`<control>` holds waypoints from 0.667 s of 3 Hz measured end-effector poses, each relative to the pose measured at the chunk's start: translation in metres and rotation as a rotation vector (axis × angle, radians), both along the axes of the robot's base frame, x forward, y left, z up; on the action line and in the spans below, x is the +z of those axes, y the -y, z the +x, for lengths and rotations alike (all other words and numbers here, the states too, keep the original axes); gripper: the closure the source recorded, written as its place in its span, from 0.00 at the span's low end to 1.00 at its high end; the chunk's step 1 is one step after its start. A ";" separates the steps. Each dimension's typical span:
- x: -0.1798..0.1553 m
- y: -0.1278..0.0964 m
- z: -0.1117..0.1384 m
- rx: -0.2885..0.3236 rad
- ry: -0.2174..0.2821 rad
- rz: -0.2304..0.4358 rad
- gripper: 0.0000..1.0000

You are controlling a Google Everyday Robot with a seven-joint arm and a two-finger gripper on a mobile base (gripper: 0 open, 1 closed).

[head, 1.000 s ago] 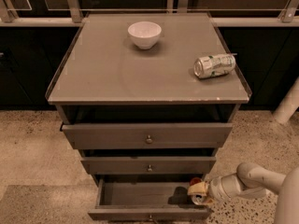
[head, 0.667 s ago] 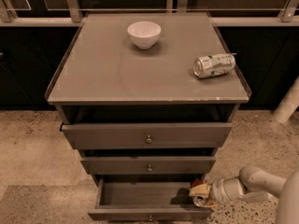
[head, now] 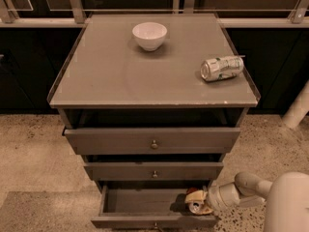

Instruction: Place coke can into bottom drawer

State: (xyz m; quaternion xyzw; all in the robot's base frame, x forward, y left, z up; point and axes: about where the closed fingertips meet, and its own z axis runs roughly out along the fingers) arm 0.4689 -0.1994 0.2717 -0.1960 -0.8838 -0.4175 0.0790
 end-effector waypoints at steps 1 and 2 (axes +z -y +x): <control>-0.012 -0.019 0.009 0.016 -0.006 0.021 1.00; -0.022 -0.031 0.016 0.017 -0.011 0.021 1.00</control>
Offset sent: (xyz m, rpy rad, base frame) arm 0.0299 0.0394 -0.0361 0.0062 0.0123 0.0044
